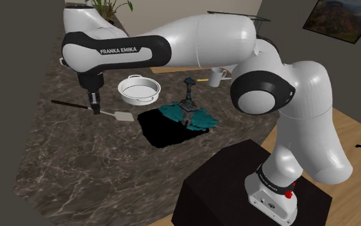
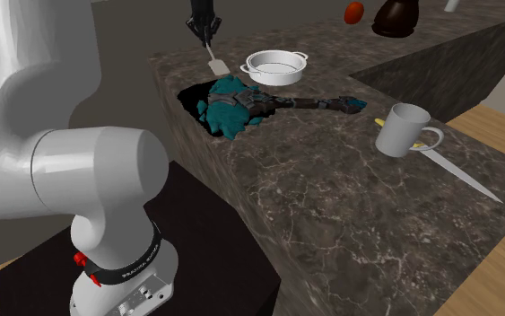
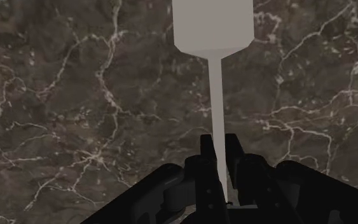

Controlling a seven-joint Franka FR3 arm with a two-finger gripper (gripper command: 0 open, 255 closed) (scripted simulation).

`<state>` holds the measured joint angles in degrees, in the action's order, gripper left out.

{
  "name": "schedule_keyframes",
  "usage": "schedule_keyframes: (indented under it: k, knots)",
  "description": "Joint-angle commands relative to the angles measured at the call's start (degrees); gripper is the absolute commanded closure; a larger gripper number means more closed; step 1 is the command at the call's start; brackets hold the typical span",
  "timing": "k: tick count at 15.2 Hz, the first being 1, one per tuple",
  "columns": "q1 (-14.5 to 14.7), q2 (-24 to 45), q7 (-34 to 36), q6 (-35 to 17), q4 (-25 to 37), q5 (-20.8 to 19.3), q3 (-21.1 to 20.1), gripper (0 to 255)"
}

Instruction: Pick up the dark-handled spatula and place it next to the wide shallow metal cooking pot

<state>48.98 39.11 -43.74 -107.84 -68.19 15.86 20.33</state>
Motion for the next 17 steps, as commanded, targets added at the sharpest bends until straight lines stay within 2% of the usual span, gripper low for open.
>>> schedule_keyframes:
  k: [1, 9, 17]
  knots:
    - [0.1, 0.3, -0.2, -1.4, -1.2, 0.1, -0.1, 255]
    - [0.4, 1.8, -0.9, -6.6, -5.0, 0.9, -0.5, 255]
    - [0.4, 1.8, -0.9, -6.6, -5.0, 0.9, -0.5, 255]
